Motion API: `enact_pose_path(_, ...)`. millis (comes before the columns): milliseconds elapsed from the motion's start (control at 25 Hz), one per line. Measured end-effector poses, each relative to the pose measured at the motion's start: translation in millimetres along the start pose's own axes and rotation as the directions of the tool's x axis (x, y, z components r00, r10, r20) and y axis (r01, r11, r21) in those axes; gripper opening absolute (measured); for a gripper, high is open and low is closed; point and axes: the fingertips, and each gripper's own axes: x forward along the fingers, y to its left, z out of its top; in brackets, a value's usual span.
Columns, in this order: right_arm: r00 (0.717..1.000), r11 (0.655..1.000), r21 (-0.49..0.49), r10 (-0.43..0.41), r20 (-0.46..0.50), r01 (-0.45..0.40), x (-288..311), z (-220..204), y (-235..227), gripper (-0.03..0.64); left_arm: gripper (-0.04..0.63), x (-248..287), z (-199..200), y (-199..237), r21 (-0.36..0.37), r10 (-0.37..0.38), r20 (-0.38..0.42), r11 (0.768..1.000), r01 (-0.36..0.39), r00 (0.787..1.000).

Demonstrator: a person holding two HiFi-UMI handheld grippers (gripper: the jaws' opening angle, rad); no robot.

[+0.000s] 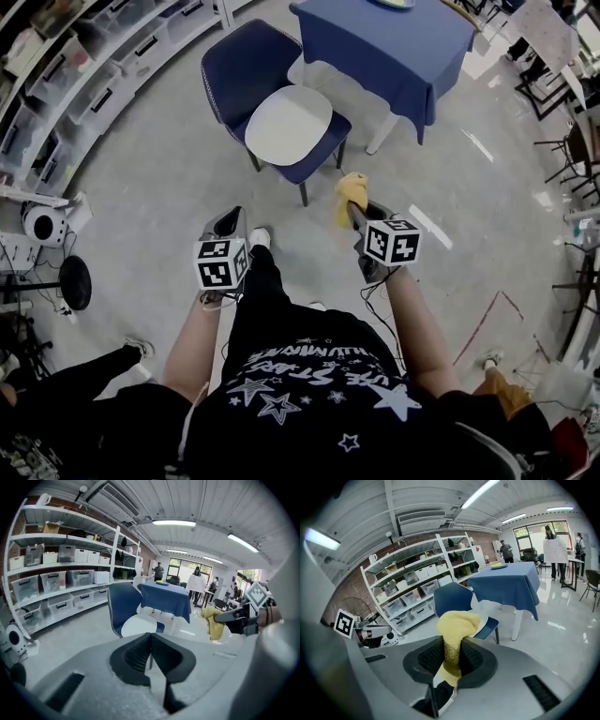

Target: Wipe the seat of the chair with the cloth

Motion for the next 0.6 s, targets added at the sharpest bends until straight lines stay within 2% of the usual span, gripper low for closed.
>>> enact_pose_path(160,0.999,0.999,0.02,-0.05,-0.021,0.05,58,29,10,0.067,0.018,48,28,53,0.05,-0.038,-0.014,0.998,0.039,0.999)
enact_pose_path(320,0.993,0.992,0.051,-0.113,-0.043,0.116,112,61,14,0.067,0.018,95,54,93,0.062,-0.094,-0.05,0.993,0.097,0.994)
enact_pose_path(600,0.981,0.977,0.102,-0.183,-0.064,0.189,184,94,17,0.067,0.018,161,92,121,0.13,-0.206,-0.1,0.967,0.219,0.973)
